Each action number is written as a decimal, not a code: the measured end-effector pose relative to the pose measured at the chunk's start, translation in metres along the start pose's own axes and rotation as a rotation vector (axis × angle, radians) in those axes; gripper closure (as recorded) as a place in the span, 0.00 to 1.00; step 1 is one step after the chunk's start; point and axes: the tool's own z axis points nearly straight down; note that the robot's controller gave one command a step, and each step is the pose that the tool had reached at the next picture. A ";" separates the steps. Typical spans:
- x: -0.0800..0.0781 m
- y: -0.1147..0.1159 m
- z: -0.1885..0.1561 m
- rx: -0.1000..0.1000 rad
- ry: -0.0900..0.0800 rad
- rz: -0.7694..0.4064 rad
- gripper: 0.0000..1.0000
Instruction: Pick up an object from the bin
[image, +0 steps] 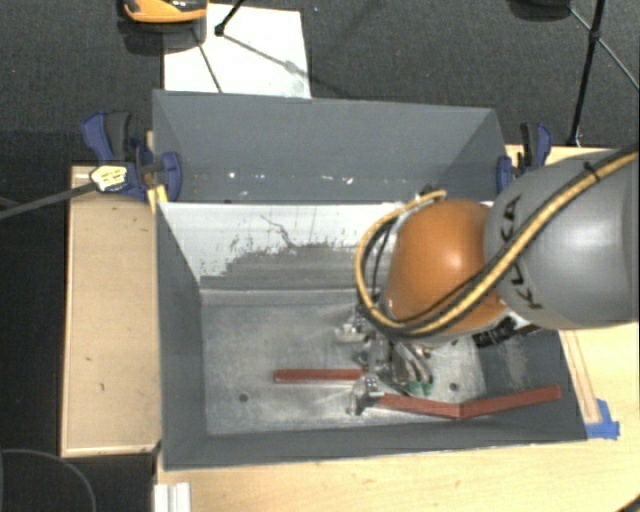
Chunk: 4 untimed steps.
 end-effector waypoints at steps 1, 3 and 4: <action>0.018 -0.005 0.037 0.001 0.007 0.003 0.00; -0.002 -0.063 0.078 0.001 0.001 -0.005 0.00; 0.003 -0.002 0.076 0.000 -0.006 0.182 1.00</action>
Offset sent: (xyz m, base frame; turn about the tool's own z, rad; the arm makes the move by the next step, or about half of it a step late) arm -0.0042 -0.0048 -0.0256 0.1278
